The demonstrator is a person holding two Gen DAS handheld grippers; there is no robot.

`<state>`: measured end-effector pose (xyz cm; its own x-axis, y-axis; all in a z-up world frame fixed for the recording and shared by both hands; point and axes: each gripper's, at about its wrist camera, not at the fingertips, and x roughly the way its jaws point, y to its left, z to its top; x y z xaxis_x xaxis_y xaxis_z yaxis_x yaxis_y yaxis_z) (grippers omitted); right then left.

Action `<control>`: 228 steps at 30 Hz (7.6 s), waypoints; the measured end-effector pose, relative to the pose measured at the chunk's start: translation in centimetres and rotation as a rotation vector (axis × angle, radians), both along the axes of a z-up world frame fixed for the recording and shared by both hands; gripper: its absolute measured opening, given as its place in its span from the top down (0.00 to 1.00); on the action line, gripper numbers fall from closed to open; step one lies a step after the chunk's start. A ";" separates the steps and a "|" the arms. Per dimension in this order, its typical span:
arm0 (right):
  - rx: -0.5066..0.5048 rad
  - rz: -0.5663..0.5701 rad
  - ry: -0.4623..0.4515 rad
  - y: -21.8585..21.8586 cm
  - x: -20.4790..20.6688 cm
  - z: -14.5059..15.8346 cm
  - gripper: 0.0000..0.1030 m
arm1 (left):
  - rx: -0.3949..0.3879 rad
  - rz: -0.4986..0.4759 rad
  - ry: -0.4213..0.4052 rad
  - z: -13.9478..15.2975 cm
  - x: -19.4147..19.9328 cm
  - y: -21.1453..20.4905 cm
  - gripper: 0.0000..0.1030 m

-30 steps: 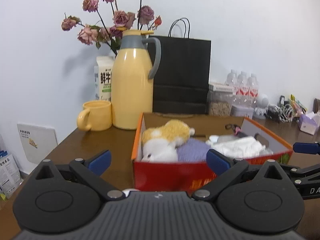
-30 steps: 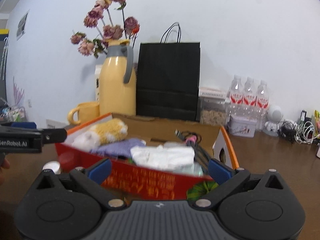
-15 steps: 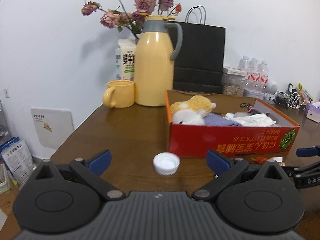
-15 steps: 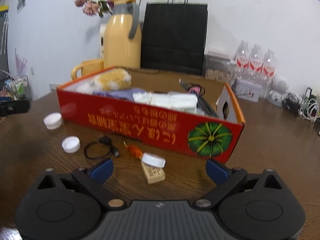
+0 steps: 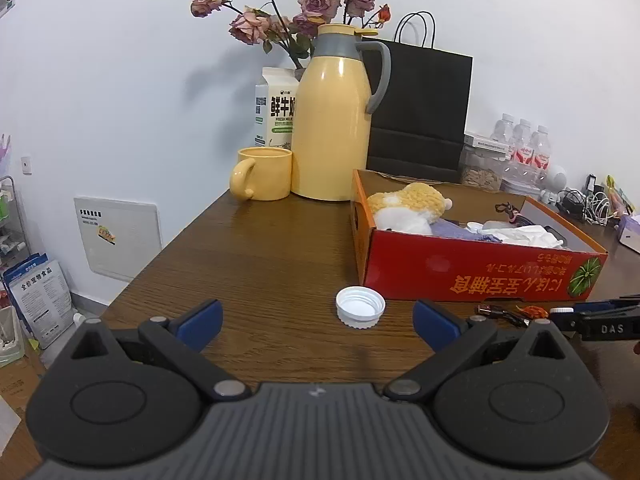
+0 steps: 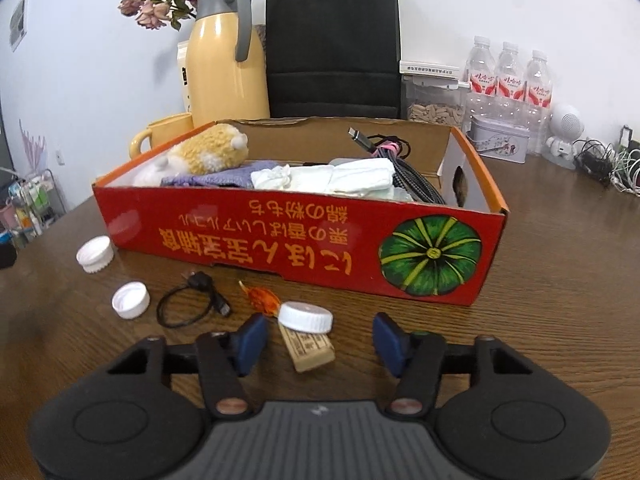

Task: Organize objects
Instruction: 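Lift both open tools away and move the right tool toward a white cap, then grasp the white cap beside the beige block with the right tool, then lower the left tool onto a white cap on the table and close it, then carry both white caps over the cardboard box, then open both tools to drop the caps into the box, then lift both open tools away from the box toward the beige block, then grasp the small beige wooden block with the right tool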

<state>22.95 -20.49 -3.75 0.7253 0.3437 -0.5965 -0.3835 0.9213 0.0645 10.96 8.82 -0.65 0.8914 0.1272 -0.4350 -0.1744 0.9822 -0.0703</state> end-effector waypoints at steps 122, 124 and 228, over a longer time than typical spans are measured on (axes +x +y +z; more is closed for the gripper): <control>0.076 -0.014 -0.234 4.6 9.4 4.2 0.73 | 0.029 -0.135 -0.047 2.7 18.7 -11.0 0.60; 0.072 -0.014 -0.231 4.7 9.4 4.1 0.73 | 0.030 -0.141 -0.046 2.7 18.6 -11.0 0.60; -0.010 0.087 -0.142 0.3 -3.2 1.0 0.78 | 0.082 -0.133 0.136 -1.8 3.2 -7.4 0.00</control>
